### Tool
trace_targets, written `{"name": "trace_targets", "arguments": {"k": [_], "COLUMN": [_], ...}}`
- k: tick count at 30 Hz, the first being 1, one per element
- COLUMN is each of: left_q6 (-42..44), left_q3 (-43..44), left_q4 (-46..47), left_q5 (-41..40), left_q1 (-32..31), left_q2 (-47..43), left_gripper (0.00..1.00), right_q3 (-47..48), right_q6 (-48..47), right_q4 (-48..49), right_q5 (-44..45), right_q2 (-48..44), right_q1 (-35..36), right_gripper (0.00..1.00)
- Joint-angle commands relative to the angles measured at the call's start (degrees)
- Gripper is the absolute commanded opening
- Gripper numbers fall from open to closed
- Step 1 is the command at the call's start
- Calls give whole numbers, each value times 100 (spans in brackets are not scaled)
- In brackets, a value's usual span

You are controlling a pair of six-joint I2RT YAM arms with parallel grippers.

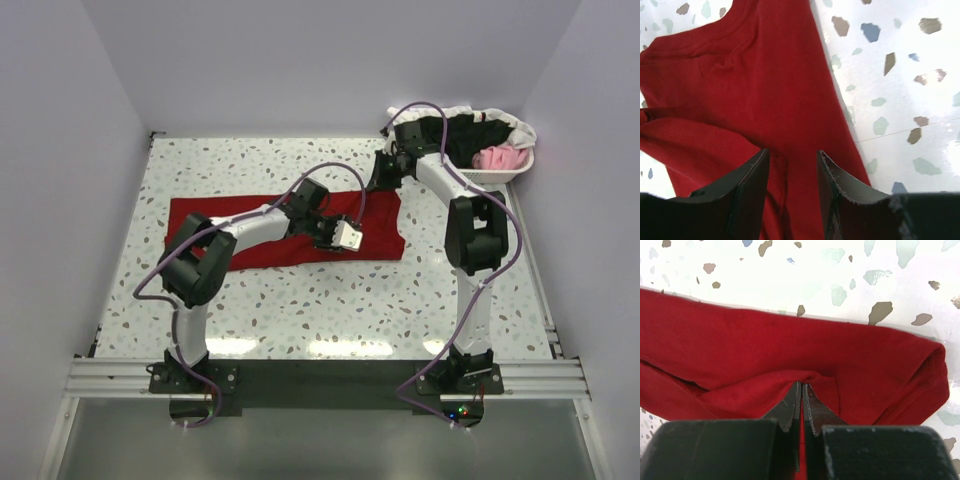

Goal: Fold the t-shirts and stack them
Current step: Fold the tshirt

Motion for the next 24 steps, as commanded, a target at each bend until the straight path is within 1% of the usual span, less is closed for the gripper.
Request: {"name": "trace_targets", "arguments": {"k": [1, 6, 9, 12, 13, 14, 15, 16, 18, 20, 24], "left_q6": [212, 291, 423, 450, 450, 389, 336, 292, 160, 177, 221], "left_q3": [210, 298, 307, 324, 333, 324, 324, 324, 333, 403, 465], "left_q4": [492, 527, 527, 588, 606, 624, 711, 747, 800, 660, 449], "left_q5": [-147, -463, -578, -657, -657, -657, -631, -578, -420, -271, -42], "left_q1": [46, 45, 46, 72, 89, 116, 185, 238, 396, 519, 757], "left_q2": [78, 306, 447, 509, 492, 465, 430, 343, 237, 79, -1], "left_gripper": [47, 47, 45, 33, 26, 22, 18, 12, 5, 0, 0], "right_q3": [155, 129, 137, 137, 137, 137, 137, 129, 137, 164, 243], "right_q6": [-1, -10, -10, -27, -36, -45, -88, -97, -124, -133, -176], "right_q4": [15, 24, 24, 15, -2, -11, -37, -38, -64, -90, -195], "right_q5": [-92, -101, -110, -128, -136, -136, -128, -128, -145, -171, -189], "right_q2": [30, 56, 56, 56, 48, 39, 30, 13, 4, -5, 21], "right_q1": [-36, -45, -45, -45, -45, -36, -36, -45, -36, -36, -36], "right_gripper": [0, 0, 0, 0, 0, 0, 0, 0, 0, 0, 0]}}
